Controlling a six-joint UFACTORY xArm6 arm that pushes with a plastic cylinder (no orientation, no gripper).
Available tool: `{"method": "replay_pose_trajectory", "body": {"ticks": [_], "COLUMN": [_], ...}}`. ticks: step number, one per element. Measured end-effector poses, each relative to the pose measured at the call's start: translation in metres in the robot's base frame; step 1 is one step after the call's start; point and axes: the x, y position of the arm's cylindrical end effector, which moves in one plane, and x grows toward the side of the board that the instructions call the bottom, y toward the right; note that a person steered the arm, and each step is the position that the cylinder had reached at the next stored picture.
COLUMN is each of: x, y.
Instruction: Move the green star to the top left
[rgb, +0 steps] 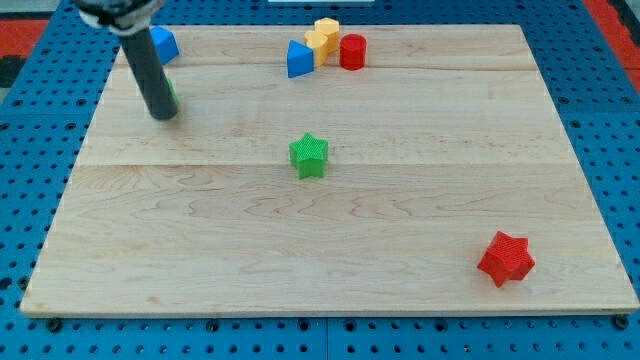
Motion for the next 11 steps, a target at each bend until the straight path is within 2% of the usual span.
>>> {"method": "replay_pose_trajectory", "body": {"ticks": [1,2,3,4,5,7,8,10,11], "x": [-0.053,-0.027,-0.011,0.083,0.134,0.000,-0.031,-0.040,-0.054], "y": [-0.035,0.032,0.184,0.258,0.239,0.054,0.030,0.060,0.040]}}
